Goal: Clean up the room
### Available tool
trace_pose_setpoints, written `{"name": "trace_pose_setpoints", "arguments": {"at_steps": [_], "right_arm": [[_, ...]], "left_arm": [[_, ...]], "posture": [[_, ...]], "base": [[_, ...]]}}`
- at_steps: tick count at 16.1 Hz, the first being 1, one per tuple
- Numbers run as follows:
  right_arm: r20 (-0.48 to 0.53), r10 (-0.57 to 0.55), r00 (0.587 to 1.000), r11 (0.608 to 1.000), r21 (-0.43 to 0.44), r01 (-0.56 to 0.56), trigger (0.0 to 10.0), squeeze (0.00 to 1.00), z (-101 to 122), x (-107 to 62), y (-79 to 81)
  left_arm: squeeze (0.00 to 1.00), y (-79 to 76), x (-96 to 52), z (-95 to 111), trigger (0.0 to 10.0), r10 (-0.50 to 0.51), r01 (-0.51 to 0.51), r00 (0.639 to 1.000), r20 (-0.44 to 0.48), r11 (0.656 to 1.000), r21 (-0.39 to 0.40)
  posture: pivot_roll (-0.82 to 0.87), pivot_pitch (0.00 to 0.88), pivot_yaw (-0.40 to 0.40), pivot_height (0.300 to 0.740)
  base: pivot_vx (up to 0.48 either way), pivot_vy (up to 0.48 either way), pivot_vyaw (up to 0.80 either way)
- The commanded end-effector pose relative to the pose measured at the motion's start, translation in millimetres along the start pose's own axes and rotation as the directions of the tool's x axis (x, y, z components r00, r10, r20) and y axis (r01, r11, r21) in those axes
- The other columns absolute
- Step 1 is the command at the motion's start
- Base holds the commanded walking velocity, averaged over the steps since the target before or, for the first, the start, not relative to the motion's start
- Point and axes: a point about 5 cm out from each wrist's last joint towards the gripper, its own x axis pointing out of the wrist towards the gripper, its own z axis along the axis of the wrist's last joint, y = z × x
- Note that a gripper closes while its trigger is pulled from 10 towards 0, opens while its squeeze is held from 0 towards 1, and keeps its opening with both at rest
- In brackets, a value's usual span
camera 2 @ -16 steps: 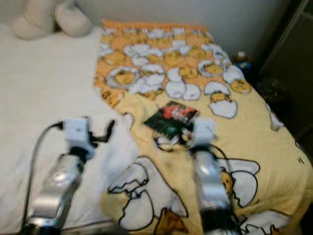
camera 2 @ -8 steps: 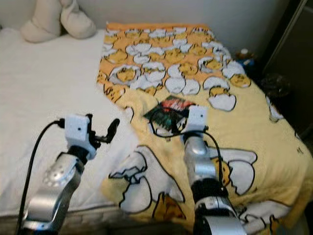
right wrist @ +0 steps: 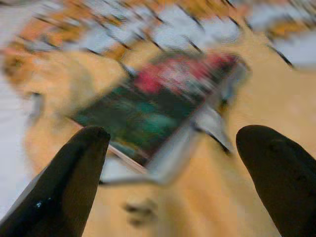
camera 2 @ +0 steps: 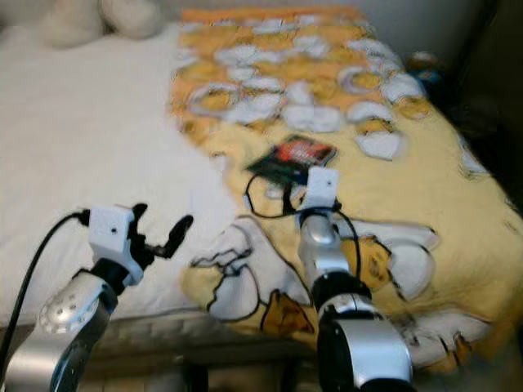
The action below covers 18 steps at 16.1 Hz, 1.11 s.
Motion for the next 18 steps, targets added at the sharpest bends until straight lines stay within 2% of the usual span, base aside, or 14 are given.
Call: {"name": "trace_pose_setpoints", "arguments": {"at_steps": [1,2,3,4,5,6,8,10,13,16,18], "right_arm": [[0.070,0.008,0.997,1.000,-0.024,-0.006,10.0,0.00,9.8,0.3,5.0],[0.179,0.006,0.984,0.998,-0.060,0.005,10.0,0.00,16.2,-6.6,2.2],[0.311,0.045,0.949,0.994,-0.111,-0.010,10.0,0.00,21.9,-25.7,1.4],[0.370,0.074,0.926,0.990,-0.143,-0.022,10.0,0.00,21.7,-47.4,-1.1],[0.374,0.078,0.924,0.988,-0.155,-0.020,10.0,0.00,16.7,-63.7,-6.2],[0.370,0.079,0.925,0.987,-0.160,-0.020,10.0,0.00,14.4,-69.1,-7.9],[0.299,0.045,0.953,0.987,-0.162,0.004,10.0,0.00,0.1,-69.8,-16.9],[0.287,0.059,0.956,0.984,-0.177,-0.007,10.0,0.00,3.8,-68.5,-13.5],[0.277,0.056,0.959,0.985,-0.170,-0.008,10.0,0.00,8.4,-65.6,-13.5],[0.197,0.018,0.980,0.992,-0.126,0.007,10.0,0.00,5.1,-52.4,-16.6],[0.213,0.036,0.976,0.994,-0.106,-0.014,10.0,0.00,8.7,-50.7,-14.8]], "left_arm": [[0.00,-2.6,-0.2,1.3,10.0,-0.008,0.008,1.000,0.000,1.000,-0.001],[0.00,-2.6,5.1,2.6,10.0,0.000,0.001,1.000,0.016,1.000,-0.015],[0.00,-2.3,11.0,5.8,10.0,0.015,-0.014,0.999,0.044,0.999,-0.039],[0.00,-5.1,17.1,8.8,10.0,0.016,-0.012,0.998,0.068,0.998,-0.056],[0.00,-11.8,21.3,12.7,10.0,-0.005,0.011,0.996,0.090,0.998,-0.065],[0.00,-15.0,22.9,14.4,10.0,-0.016,0.023,0.995,0.100,0.997,-0.070],[0.00,-32.9,34.8,15.1,10.0,-0.076,0.088,0.990,0.121,0.991,-0.100],[0.00,-40.7,40.9,11.5,10.0,-0.111,0.120,0.987,0.118,0.990,-0.079],[0.00,-44.5,47.3,15.5,10.0,-0.138,0.148,0.981,0.138,0.987,-0.063],[0.00,-45.6,53.9,17.2,10.0,-0.168,0.179,0.974,0.150,0.982,-0.062],[0.00,-44.9,54.8,14.0,10.0,-0.158,0.164,0.980,0.123,0.986,-0.043]], "posture": [[0.20,0.147,0.017,0.740],[0.18,0.130,0.000,0.740],[0.15,0.104,-0.017,0.740],[0.13,0.077,-0.028,0.740],[0.10,0.053,-0.033,0.740],[0.10,0.053,-0.033,0.740],[0.04,0.014,-0.022,0.740],[0.01,0.000,-0.015,0.740],[0.01,0.000,-0.010,0.740],[0.01,0.000,-0.001,0.740],[0.01,0.000,0.002,0.740]], "base": [[0.000,0.000,0.00],[0.000,0.000,0.00],[0.000,0.000,0.00],[0.262,0.000,0.00],[0.289,0.000,0.00],[0.330,0.000,0.00],[0.420,0.000,0.00],[0.480,0.000,0.00],[0.480,0.000,0.00],[0.480,0.000,0.00],[0.000,0.000,-0.64]]}}
